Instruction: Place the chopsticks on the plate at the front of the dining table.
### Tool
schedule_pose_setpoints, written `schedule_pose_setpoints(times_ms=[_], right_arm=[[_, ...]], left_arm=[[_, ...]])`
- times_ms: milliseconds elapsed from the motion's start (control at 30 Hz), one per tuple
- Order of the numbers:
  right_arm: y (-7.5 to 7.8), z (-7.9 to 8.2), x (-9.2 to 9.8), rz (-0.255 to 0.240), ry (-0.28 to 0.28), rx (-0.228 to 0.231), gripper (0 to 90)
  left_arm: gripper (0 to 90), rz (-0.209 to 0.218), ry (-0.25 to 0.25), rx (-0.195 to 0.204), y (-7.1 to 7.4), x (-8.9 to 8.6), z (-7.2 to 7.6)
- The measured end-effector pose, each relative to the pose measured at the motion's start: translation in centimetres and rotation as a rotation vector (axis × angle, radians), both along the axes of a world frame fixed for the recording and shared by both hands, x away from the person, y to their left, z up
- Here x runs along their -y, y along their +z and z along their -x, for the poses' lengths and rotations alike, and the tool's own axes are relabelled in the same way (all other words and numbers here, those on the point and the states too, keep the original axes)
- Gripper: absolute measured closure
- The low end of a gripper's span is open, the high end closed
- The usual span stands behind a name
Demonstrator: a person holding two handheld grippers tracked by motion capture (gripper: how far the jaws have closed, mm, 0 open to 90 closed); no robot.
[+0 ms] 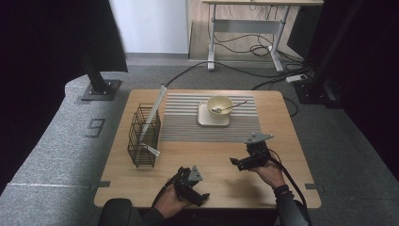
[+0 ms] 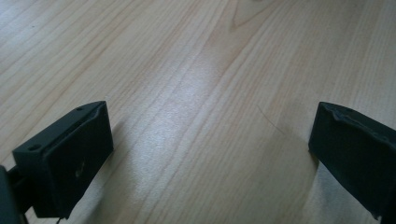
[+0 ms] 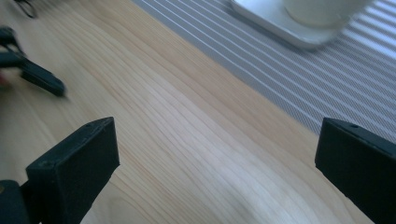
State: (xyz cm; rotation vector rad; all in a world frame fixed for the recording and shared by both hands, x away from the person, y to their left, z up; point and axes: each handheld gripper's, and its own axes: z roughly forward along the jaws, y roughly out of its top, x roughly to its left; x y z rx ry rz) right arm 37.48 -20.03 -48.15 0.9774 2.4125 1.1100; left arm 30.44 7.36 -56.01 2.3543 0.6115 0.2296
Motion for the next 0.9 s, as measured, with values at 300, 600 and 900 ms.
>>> schedule_pose_setpoints(times_ms=[300, 600, 900], right_arm=[[2.7, -0.8, -2.8, 0.017, 0.046, 0.009, 0.0], [4.8, -1.6, -5.9, -0.044, 0.106, -0.012, 0.0], [6.5, -2.2, -8.7, -0.051, 0.146, -0.003, 0.0]], left_arm=[[0.0, 0.003, -0.011, -0.001, 0.0, 0.2, 0.3], [0.0, 0.002, -0.011, -0.001, 0.0, 0.2, 0.3], [0.0, 0.004, -0.009, -0.004, 0.0, 0.2, 0.3]])
